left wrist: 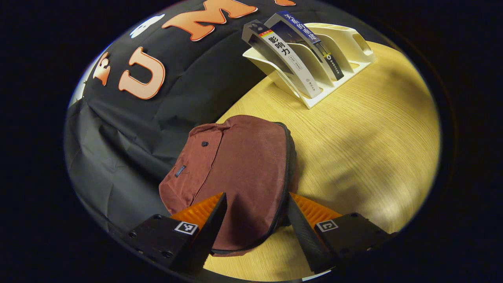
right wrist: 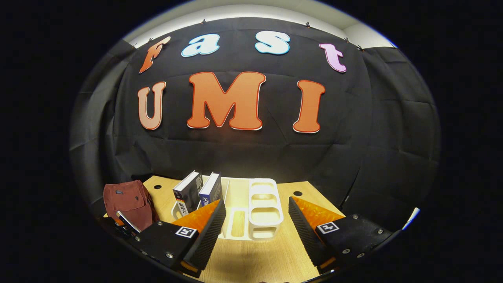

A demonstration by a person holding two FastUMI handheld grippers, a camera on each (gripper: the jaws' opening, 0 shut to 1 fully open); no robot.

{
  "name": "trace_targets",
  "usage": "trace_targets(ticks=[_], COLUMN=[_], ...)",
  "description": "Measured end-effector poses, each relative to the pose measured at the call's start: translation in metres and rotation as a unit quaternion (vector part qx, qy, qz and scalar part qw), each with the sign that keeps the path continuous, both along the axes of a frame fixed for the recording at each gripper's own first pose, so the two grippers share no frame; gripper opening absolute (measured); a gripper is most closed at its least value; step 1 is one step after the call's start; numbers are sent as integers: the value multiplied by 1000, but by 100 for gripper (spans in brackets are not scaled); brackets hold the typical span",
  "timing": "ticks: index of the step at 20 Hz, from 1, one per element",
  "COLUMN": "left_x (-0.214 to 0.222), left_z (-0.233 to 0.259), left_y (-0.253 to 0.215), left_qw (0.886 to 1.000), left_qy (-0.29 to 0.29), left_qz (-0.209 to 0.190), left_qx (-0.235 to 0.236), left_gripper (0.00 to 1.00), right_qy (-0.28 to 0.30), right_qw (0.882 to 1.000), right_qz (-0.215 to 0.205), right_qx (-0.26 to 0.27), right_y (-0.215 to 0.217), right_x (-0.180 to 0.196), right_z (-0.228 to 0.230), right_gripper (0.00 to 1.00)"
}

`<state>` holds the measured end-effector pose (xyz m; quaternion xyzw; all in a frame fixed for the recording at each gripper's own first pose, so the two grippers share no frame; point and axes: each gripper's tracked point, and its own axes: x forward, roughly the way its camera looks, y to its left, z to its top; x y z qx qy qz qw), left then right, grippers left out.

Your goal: Open the schoolbag, grab two books from the bookshelf and put them into the schoolbag.

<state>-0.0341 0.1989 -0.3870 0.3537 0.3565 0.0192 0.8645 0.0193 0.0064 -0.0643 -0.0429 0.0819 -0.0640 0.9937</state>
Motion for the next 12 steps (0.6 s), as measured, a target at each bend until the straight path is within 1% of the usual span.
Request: trace_targets(ticks=[1,2,3,4,5,6,7,10,11,12], left_x=[4,5,5,6,7,7,9,11,12,13], left_z=[1,-2,-1,3,6,6,10,22,26,32], left_y=[1,0,-2,-4,-7,-9,-9,-4,-3,-2], left_qw=[1000,1000,1000,1000,1000,999,999,997,996,995], left_qy=[2,8,10,10,11,21,25,37,39,38], left_qz=[0,-1,-1,-3,-6,-9,-10,5,11,13], left_qx=[-2,-6,-9,-11,-18,-27,-34,-69,-82,-92], left_gripper=[98,76,71,57,54,46,42,16,15,12], right_qy=[-1,-2,-2,-2,-1,1,5,14,16,18], right_qw=[1000,1000,1000,1000,1000,1000,1000,1000,1000,1000], right_qz=[-1,0,0,0,1,2,3,4,8,12], right_qx=[0,0,0,-1,-1,0,1,14,15,14], right_y=[1,2,3,4,5,6,7,12,14,16], right_x=[0,0,0,1,1,2,4,8,10,12], right_z=[1,2,2,1,1,0,-2,-4,-5,-5], right_gripper=[95,95,95,95,95,95,95,95,95,95])
